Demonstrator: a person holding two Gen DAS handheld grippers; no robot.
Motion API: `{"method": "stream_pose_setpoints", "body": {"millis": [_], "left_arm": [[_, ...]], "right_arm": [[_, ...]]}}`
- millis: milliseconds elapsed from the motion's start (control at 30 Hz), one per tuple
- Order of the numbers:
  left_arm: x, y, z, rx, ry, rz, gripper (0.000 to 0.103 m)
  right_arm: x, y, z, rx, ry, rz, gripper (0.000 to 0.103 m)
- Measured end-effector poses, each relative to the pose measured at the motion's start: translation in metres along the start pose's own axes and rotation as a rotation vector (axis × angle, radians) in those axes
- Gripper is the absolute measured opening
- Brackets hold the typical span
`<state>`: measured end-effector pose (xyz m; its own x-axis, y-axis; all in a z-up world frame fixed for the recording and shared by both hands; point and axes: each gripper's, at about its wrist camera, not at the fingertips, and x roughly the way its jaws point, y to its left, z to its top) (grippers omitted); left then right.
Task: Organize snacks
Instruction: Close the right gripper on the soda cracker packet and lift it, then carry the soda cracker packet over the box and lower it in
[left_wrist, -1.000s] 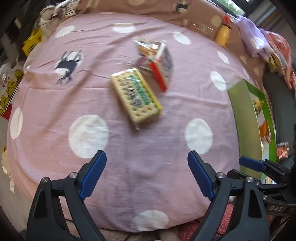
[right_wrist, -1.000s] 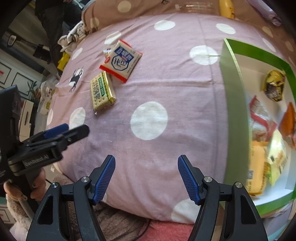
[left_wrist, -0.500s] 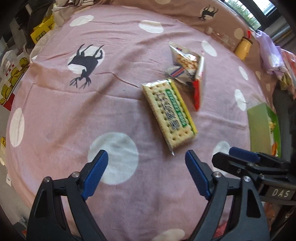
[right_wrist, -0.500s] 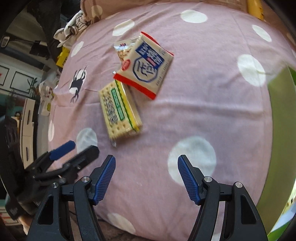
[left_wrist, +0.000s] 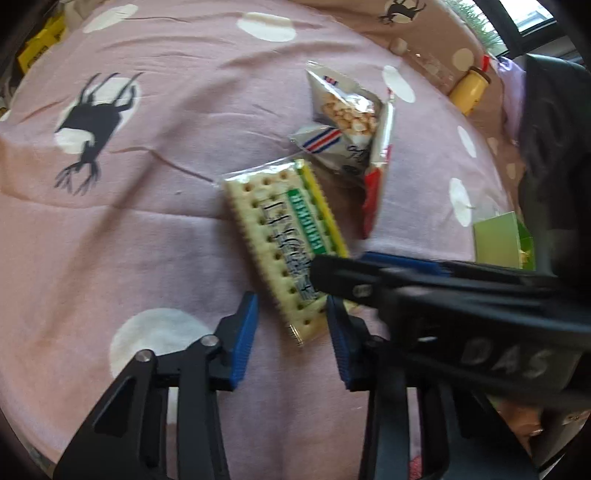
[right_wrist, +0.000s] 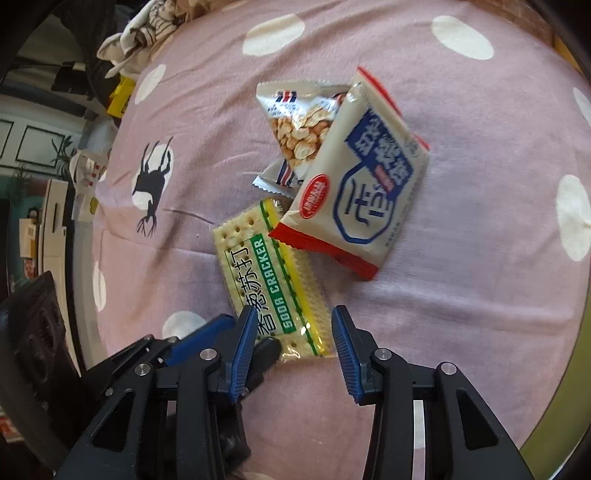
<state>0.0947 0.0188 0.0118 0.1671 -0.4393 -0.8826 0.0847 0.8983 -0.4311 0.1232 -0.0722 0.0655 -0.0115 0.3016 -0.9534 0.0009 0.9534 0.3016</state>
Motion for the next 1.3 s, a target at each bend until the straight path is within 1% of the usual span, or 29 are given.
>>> {"method": "stream_pose_setpoints", "body": {"millis": [100, 233, 333, 500, 633, 933, 1133, 1300], "left_arm": [[0.004, -0.002, 0.002, 0.006, 0.001, -0.005, 0.033], [0.004, -0.003, 0.001, 0.008, -0.007, -0.01, 0.033], [0.003, -0.011, -0.003, 0.03, -0.018, 0.024, 0.033], [-0.001, -0.021, -0.011, 0.05, -0.018, 0.045, 0.034], [-0.008, -0.038, -0.02, 0.082, -0.034, 0.05, 0.034], [-0.024, -0.08, -0.04, 0.163, -0.069, 0.027, 0.034], [-0.029, -0.109, -0.053, 0.213, -0.074, 0.01, 0.034], [-0.024, -0.131, -0.065, 0.254, -0.05, -0.004, 0.034]], "right_arm": [[0.011, 0.0, 0.002, 0.002, 0.016, -0.014, 0.045], [0.011, 0.0, 0.004, -0.012, 0.012, -0.014, 0.045], [0.01, 0.005, 0.002, -0.044, -0.003, -0.032, 0.045], [0.004, 0.01, -0.009, -0.074, -0.017, -0.051, 0.045], [-0.009, 0.006, -0.023, -0.071, -0.039, -0.052, 0.045], [-0.053, -0.015, -0.057, -0.045, -0.118, -0.066, 0.045], [-0.078, -0.03, -0.079, -0.02, -0.163, -0.085, 0.045], [-0.09, -0.044, -0.097, 0.004, -0.186, -0.102, 0.045]]}}
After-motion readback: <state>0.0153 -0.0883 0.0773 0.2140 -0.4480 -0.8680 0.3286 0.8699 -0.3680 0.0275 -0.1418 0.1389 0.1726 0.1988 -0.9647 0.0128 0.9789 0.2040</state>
